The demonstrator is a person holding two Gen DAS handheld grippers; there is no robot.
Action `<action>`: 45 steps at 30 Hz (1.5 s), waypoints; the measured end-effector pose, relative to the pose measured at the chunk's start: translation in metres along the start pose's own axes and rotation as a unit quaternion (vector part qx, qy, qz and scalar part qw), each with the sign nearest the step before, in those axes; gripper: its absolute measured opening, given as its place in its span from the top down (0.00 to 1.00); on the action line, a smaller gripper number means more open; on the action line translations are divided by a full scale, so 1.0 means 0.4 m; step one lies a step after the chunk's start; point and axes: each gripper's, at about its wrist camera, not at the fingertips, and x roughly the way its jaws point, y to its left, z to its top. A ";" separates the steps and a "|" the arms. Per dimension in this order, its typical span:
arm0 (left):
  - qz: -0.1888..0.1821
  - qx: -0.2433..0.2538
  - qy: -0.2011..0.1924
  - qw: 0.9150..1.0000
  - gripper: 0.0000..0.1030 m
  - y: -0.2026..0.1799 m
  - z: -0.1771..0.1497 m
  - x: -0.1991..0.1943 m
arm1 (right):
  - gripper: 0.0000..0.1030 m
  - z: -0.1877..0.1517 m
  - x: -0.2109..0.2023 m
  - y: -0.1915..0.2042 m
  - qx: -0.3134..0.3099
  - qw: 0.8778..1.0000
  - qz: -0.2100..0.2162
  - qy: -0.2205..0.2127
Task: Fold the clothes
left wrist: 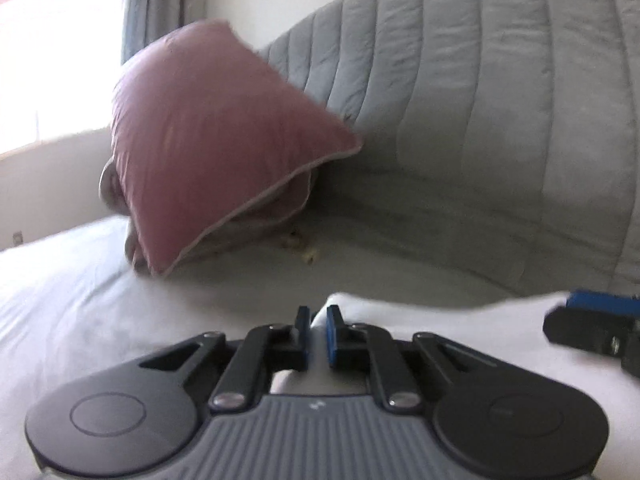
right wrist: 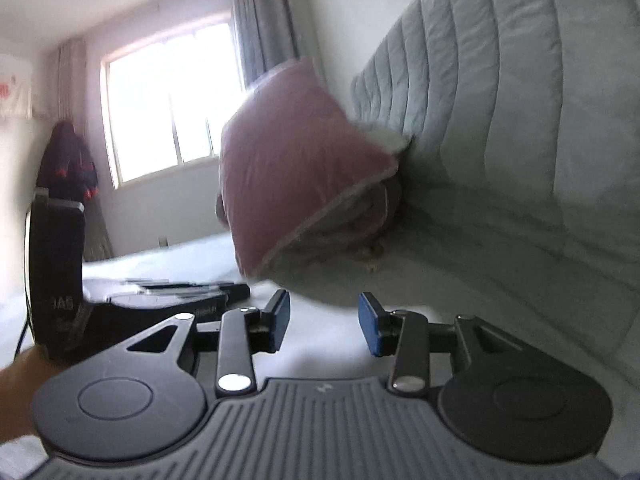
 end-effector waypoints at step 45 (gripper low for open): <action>0.104 -0.056 0.189 0.975 0.25 -0.012 -0.068 -0.674 | 0.16 0.057 -0.416 0.213 0.050 0.994 -0.010 0.093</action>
